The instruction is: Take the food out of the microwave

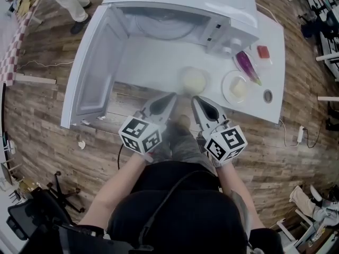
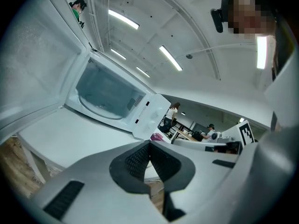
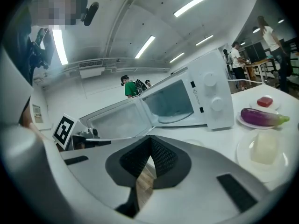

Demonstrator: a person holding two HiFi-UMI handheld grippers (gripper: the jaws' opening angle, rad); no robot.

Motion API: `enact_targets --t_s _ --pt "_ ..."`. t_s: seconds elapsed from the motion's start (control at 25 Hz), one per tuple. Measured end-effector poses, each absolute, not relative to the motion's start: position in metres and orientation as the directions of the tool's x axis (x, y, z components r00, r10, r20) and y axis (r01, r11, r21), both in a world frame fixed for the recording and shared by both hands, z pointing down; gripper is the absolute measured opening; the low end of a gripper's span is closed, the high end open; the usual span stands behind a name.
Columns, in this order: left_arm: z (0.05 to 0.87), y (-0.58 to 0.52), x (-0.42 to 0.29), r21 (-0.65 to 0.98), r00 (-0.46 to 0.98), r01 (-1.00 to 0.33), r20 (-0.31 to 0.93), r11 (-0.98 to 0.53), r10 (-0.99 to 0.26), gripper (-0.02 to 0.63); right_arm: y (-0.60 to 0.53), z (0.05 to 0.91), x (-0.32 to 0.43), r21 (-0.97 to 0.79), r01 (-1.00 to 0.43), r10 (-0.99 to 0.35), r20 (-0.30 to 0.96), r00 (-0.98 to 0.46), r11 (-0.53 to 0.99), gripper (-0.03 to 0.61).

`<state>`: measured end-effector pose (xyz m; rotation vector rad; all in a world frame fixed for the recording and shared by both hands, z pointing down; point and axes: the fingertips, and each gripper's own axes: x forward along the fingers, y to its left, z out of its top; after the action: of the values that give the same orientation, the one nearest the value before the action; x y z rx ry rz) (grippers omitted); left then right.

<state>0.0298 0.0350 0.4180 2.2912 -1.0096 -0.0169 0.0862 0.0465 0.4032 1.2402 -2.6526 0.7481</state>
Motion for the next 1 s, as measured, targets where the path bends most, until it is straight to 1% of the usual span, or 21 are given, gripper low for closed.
enact_targets --t_s 0.36,0.6,1.0 --pt "0.405 0.044 0.029 0.534 0.741 -0.631 0.2 -0.562 -0.641 0.011 0.064 0.388 0.073 -0.391 -0.67 -0.624 0.256 -0.738 0.631 0.018" --pt "0.4 0.054 0.029 0.525 0.763 -0.609 0.182 -0.595 -0.62 0.011 0.074 0.382 0.064 -0.356 -0.621 -0.567 0.254 -0.784 0.698 0.018" --pt "0.384 0.051 0.012 0.512 0.76 -0.604 0.141 -0.61 -0.634 0.011 0.08 0.37 0.051 -0.328 -0.575 -0.529 0.226 -0.818 0.75 0.018"
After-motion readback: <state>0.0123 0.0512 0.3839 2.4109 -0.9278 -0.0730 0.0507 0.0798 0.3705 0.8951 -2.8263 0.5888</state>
